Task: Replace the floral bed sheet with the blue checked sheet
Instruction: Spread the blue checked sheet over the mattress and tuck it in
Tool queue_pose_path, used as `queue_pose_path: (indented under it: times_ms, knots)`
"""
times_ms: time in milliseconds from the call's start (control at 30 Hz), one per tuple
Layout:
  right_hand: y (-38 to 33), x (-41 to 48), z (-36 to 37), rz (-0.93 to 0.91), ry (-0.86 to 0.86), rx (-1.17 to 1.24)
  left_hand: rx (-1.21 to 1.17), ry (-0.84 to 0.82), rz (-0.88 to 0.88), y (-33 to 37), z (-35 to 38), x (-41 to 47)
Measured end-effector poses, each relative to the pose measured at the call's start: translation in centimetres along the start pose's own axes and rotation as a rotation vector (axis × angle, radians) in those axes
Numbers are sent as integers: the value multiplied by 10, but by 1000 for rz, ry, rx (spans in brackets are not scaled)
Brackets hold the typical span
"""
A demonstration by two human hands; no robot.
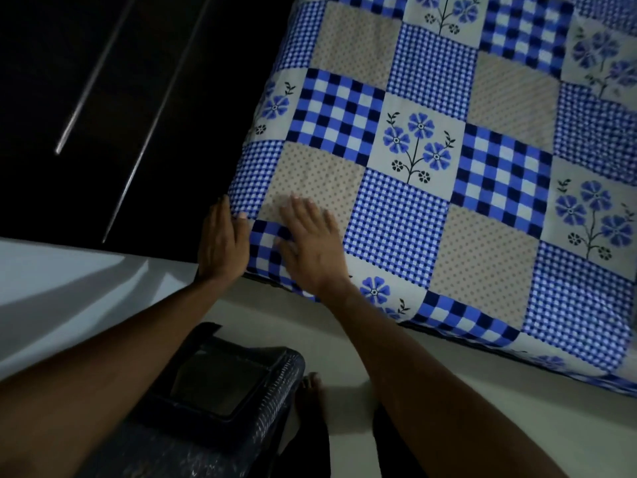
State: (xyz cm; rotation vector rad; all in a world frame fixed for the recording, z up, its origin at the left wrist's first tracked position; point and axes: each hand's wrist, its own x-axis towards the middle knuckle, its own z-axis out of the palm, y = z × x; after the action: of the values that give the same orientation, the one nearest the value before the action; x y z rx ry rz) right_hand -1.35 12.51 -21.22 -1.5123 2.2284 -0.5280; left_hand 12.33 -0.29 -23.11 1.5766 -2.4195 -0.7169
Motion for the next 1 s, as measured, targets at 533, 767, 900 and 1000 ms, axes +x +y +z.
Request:
queue_pose_path:
  times_ms: [533, 767, 900, 1000]
  knots:
    - [122, 107, -85, 10, -139, -313, -48, 97, 236, 192, 63, 137]
    - [138, 144, -126, -297, 34, 220, -53, -1, 288, 226, 64, 185]
    - [215, 176, -170, 101, 329, 29, 5, 32, 322, 234, 61, 222]
    - [267, 203, -193, 448, 229, -89, 38, -16, 384, 242, 68, 248]
